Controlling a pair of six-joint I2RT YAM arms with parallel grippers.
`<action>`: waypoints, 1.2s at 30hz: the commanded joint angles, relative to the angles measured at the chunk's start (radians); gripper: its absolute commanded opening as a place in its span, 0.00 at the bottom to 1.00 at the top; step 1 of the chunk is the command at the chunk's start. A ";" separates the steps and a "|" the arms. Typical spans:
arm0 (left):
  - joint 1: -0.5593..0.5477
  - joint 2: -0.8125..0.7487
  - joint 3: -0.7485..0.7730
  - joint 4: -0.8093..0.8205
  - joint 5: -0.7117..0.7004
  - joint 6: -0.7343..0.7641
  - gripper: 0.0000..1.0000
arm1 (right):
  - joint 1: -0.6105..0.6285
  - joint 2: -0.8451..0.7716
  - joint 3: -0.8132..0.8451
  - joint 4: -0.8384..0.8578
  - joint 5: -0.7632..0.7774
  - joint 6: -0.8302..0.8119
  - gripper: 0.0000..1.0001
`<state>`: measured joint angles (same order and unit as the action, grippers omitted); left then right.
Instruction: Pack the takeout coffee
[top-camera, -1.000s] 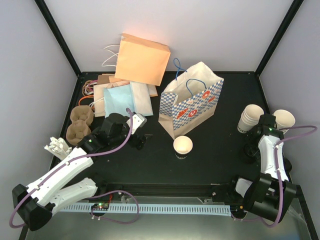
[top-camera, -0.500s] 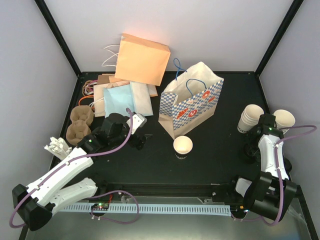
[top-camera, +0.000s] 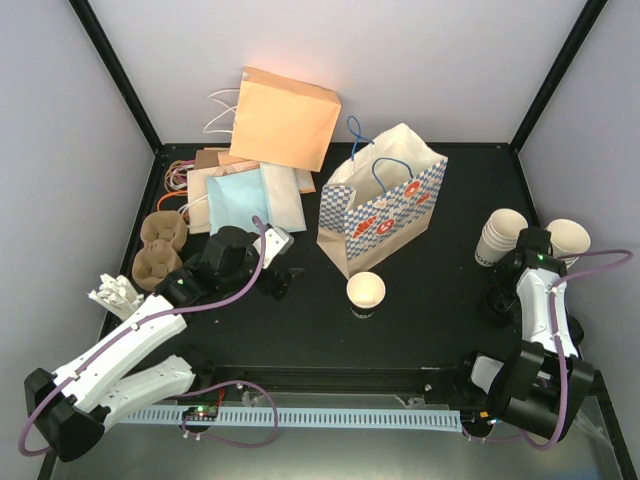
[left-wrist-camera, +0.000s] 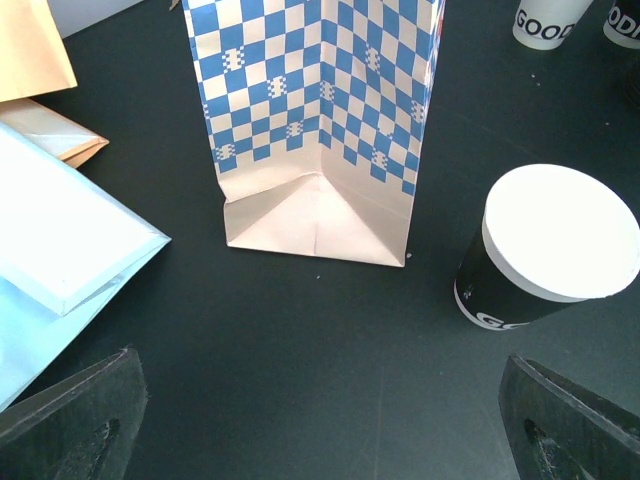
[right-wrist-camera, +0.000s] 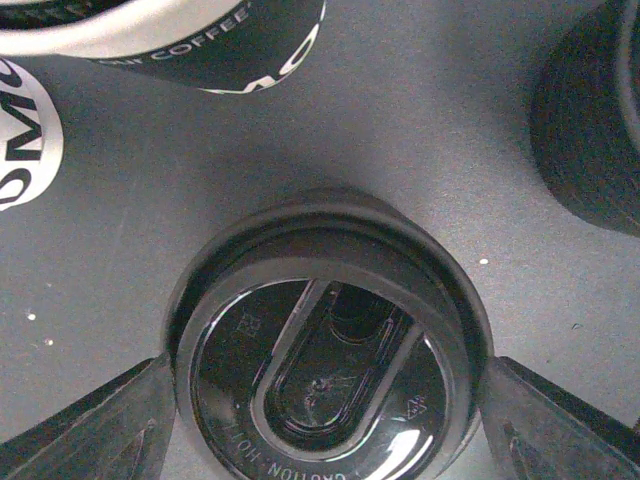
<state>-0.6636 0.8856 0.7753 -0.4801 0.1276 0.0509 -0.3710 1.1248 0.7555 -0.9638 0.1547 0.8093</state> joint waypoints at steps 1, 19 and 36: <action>-0.009 -0.001 0.018 0.011 -0.008 0.007 0.99 | -0.005 -0.001 0.008 0.019 0.006 -0.003 0.83; -0.009 0.007 0.020 0.011 -0.011 0.009 0.99 | -0.005 -0.103 0.044 -0.037 -0.008 0.003 0.81; -0.009 0.003 0.019 0.010 -0.012 0.009 0.99 | -0.005 0.057 0.069 -0.023 0.032 0.012 0.94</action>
<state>-0.6636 0.8860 0.7753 -0.4805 0.1276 0.0509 -0.3710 1.1797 0.8059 -0.9874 0.1589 0.8127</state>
